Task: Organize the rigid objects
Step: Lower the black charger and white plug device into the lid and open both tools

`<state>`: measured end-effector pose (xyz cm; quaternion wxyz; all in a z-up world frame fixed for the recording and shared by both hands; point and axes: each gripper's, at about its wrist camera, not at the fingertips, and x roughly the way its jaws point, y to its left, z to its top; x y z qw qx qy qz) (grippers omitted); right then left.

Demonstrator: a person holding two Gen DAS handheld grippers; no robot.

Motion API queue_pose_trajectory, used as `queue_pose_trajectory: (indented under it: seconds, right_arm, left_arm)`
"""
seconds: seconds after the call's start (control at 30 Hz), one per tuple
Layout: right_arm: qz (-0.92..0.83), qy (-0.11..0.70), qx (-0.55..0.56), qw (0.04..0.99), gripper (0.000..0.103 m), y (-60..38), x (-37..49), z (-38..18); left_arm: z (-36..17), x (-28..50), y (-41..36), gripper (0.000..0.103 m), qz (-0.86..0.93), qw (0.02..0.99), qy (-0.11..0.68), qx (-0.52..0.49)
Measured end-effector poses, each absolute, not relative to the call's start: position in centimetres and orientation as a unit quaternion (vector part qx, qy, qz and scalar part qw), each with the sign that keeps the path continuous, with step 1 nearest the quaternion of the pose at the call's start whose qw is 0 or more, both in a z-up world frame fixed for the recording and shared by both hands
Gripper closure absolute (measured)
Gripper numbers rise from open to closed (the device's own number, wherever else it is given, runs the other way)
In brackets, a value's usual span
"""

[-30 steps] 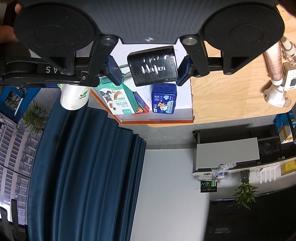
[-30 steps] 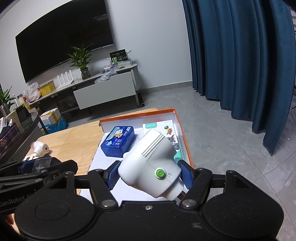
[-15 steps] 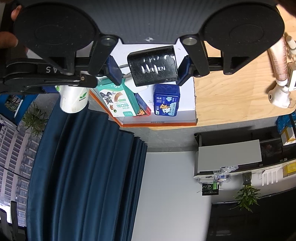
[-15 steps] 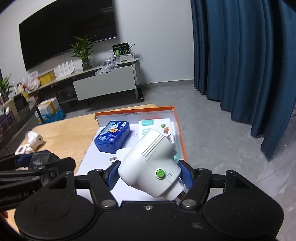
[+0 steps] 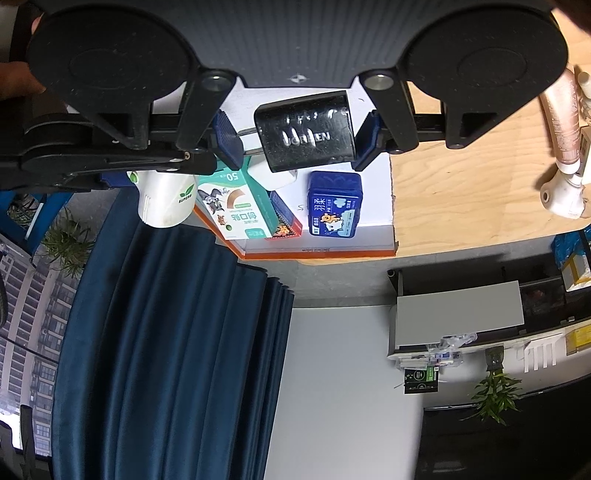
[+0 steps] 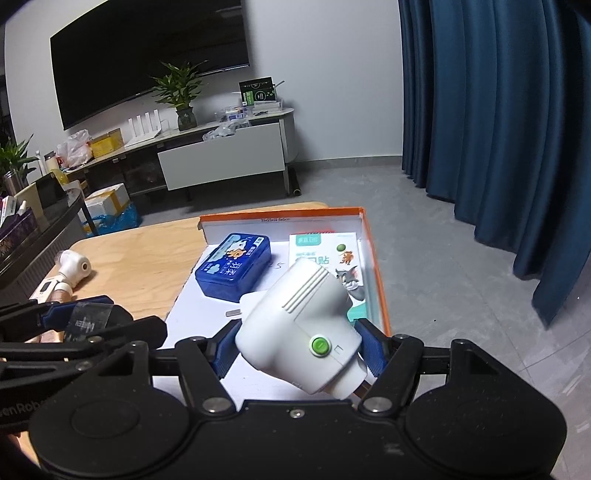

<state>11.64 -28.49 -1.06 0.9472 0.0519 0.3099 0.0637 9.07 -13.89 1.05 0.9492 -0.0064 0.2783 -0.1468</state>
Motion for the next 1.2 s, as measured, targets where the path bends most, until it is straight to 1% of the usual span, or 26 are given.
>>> queue_pose_trajectory:
  seconds: [0.3, 0.63, 1.2]
  right_arm:
    - [0.059, 0.311, 0.065, 0.946, 0.023, -29.0, 11.7, -1.4]
    - [0.049, 0.32, 0.086, 0.942, 0.023, -29.2, 9.7, -1.6]
    - [0.042, 0.324, 0.087, 0.941, 0.023, -29.2, 9.0, -1.8]
  left_arm:
    - [0.7, 9.0, -14.1, 0.038, -0.153, 0.946, 0.284, -0.005]
    - [0.5, 7.8, -14.2, 0.038, -0.161, 0.943, 0.29, -0.005]
    - [0.2, 7.9, -14.0, 0.038, -0.15, 0.945, 0.291, -0.011]
